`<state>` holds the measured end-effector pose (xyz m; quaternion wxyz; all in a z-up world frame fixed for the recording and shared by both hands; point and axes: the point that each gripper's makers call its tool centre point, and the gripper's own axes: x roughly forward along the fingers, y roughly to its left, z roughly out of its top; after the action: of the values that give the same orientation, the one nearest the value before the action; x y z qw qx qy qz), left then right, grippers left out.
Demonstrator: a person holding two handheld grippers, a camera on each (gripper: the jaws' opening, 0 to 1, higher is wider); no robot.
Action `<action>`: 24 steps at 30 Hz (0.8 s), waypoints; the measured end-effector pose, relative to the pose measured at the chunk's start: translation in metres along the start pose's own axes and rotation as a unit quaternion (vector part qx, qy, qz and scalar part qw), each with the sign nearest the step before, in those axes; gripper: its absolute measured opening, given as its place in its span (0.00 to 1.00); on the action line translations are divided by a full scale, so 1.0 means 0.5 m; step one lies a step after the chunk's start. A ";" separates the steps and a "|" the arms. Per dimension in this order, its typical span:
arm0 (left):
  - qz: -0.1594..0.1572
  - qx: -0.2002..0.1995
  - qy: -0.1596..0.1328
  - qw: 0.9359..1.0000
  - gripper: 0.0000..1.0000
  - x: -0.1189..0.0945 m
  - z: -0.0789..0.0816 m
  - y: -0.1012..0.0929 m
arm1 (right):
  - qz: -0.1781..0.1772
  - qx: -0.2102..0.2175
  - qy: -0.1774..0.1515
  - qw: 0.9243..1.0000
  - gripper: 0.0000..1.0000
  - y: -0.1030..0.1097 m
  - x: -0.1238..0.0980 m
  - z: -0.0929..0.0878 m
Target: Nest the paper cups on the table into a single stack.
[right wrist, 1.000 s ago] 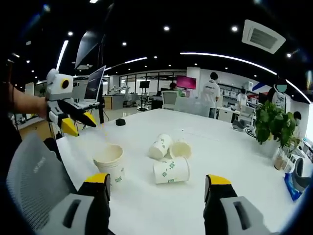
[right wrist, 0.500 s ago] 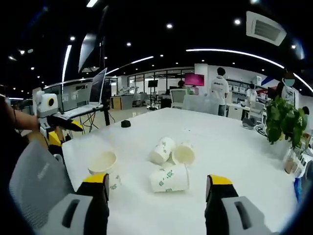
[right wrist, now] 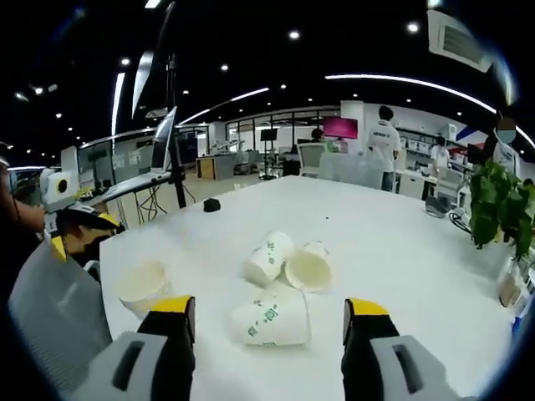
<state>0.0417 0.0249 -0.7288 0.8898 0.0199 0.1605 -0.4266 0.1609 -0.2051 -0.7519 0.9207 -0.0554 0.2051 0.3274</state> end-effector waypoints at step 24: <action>-0.031 -0.002 -0.038 0.999 0.98 0.014 -0.002 -0.029 | 0.078 0.094 0.063 0.991 0.51 -0.047 0.072 -0.044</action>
<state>0.0343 0.0105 -0.7305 0.8818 -0.0030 0.1281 -0.4539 0.1934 -0.2076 -0.7877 0.8787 0.0268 0.2963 0.3734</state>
